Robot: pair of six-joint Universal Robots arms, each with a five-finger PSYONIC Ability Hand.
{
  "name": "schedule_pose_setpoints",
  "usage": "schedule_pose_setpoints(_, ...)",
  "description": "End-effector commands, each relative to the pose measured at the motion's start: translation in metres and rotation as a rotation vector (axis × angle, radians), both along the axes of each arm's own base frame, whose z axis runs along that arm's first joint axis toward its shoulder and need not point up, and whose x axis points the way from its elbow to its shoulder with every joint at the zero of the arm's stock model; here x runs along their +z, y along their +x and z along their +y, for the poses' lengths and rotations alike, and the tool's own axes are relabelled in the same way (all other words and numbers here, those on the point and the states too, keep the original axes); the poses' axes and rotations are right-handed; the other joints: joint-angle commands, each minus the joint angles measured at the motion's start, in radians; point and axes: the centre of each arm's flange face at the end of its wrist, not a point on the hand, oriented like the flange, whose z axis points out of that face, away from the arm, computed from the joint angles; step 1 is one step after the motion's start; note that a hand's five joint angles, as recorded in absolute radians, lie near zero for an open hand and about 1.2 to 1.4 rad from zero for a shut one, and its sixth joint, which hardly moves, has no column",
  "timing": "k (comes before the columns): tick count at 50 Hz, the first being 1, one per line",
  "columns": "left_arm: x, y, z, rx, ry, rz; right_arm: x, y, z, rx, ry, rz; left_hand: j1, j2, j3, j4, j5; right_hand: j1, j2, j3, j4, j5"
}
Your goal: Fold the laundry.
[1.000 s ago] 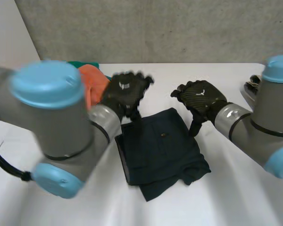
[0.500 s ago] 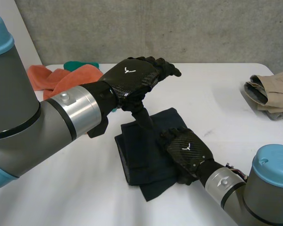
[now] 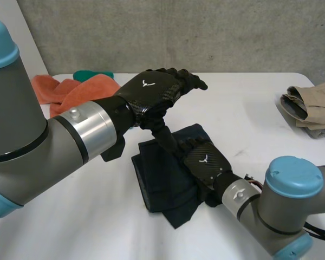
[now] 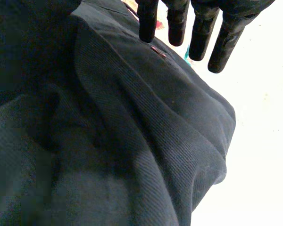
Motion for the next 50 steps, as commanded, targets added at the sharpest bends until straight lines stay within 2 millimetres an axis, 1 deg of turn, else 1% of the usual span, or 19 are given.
schedule_pose_setpoints(1,-0.002,0.0,0.001,-0.001,0.005,-0.004,-0.002,0.012,-0.016,0.002,-0.023,-0.012,-0.032,-0.023,-0.027,-0.021,-0.017,0.346,0.288,0.298,0.252,0.281)
schedule_pose_setpoints(3,-0.002,0.0,0.001,-0.001,0.005,-0.004,0.0,0.014,-0.019,0.001,-0.031,-0.019,-0.029,-0.02,-0.024,-0.018,-0.014,0.493,0.435,0.445,0.399,0.428)
schedule_pose_setpoints(4,-0.002,0.0,0.001,-0.001,0.005,-0.004,0.002,0.016,-0.022,0.003,-0.042,-0.025,-0.029,-0.02,-0.024,-0.018,-0.014,0.68,0.622,0.632,0.586,0.615)
schedule_pose_setpoints(7,-0.002,0.001,0.001,-0.001,0.006,-0.005,0.004,0.019,-0.028,0.002,-0.054,-0.038,-0.029,-0.02,-0.024,-0.018,-0.014,0.975,0.917,0.927,0.88,0.909)
schedule_pose_setpoints(8,-0.002,0.001,0.0,0.002,0.004,-0.004,0.006,0.022,-0.033,0.001,-0.063,-0.046,-0.029,-0.02,-0.024,-0.018,-0.014,1.115,1.057,1.067,1.021,1.05)
schedule_pose_setpoints(10,-0.001,0.001,0.001,0.002,0.003,-0.004,0.009,0.025,-0.039,0.0,-0.077,-0.055,-0.029,-0.02,-0.024,-0.018,-0.014,1.23,1.172,1.182,1.135,1.164)
schedule_pose_setpoints(15,0.0,0.002,-0.001,0.006,-0.001,-0.001,0.015,0.031,-0.056,-0.006,-0.112,-0.076,-0.026,-0.017,-0.021,-0.016,-0.011,1.23,1.172,1.182,1.136,1.165)
schedule_pose_setpoints(19,0.004,0.004,-0.002,0.014,-0.008,0.006,0.027,0.038,-0.073,-0.014,-0.159,-0.103,-0.026,-0.017,-0.021,-0.015,-0.011,1.23,1.172,1.182,1.136,1.165)
schedule_pose_setpoints(22,0.003,0.005,-0.003,0.017,-0.007,0.005,0.034,0.033,-0.084,-0.033,-0.166,-0.103,-0.023,-0.014,-0.018,-0.013,-0.008,1.23,1.172,1.182,1.136,1.165)
schedule_pose_setpoints(24,0.003,0.005,-0.002,0.019,-0.005,0.003,0.035,0.027,-0.088,-0.049,-0.146,-0.092,-0.023,-0.014,-0.018,-0.013,-0.008,0.91,0.852,0.862,0.816,0.845)
schedule_pose_setpoints(26,0.002,0.006,-0.002,0.019,-0.003,0.002,0.032,0.023,-0.086,-0.047,-0.092,-0.068,-0.023,-0.014,-0.018,-0.013,-0.008,0.578,0.52,0.53,0.484,0.513)
schedule_pose_setpoints(33,0.001,0.007,-0.001,0.019,0.001,0.0,0.02,0.02,-0.081,-0.041,-0.028,-0.034,-0.026,-0.017,-0.021,-0.015,-0.011,0.456,0.398,0.408,0.362,0.391)
schedule_pose_setpoints(34,0.001,0.007,-0.001,0.019,0.001,0.0,0.015,0.02,-0.081,-0.041,-0.019,-0.028,-0.026,-0.017,-0.021,-0.015,-0.011,0.433,0.375,0.385,0.339,0.367)
schedule_pose_setpoints(40,0.0,0.007,-0.001,0.019,0.006,-0.002,0.011,0.017,-0.084,-0.048,-0.016,-0.021,-0.026,-0.017,-0.021,-0.015,-0.011,0.327,0.269,0.279,0.233,0.262)
schedule_pose_setpoints(44,-0.001,0.007,-0.001,0.019,0.007,-0.003,0.012,0.018,-0.085,-0.048,-0.018,-0.025,-0.029,-0.02,-0.024,-0.018,-0.014,0.356,0.298,0.308,0.262,0.291)
schedule_pose_setpoints(46,-0.001,0.007,-0.001,0.019,0.007,-0.003,0.009,0.018,-0.086,-0.048,-0.016,-0.021,-0.029,-0.02,-0.024,-0.018,-0.014,0.505,0.447,0.457,0.411,0.44)
schedule_pose_setpoints(48,-0.001,0.007,-0.001,0.019,0.007,-0.003,0.003,0.019,-0.087,-0.048,-0.012,-0.013,-0.029,-0.02,-0.024,-0.018,-0.014,0.745,0.687,0.697,0.651,0.68)
schedule_pose_setpoints(49,-0.001,0.007,-0.001,0.019,0.007,-0.003,0.002,0.021,-0.089,-0.047,-0.015,-0.014,-0.026,-0.017,-0.021,-0.016,-0.011,1.0,0.942,0.952,0.905,0.934)
schedule_pose_setpoints(50,-0.001,0.007,-0.001,0.019,0.007,-0.003,0.002,0.021,-0.09,-0.047,-0.018,-0.017,-0.029,-0.02,-0.024,-0.018,-0.014,1.147,1.089,1.099,1.053,1.082)
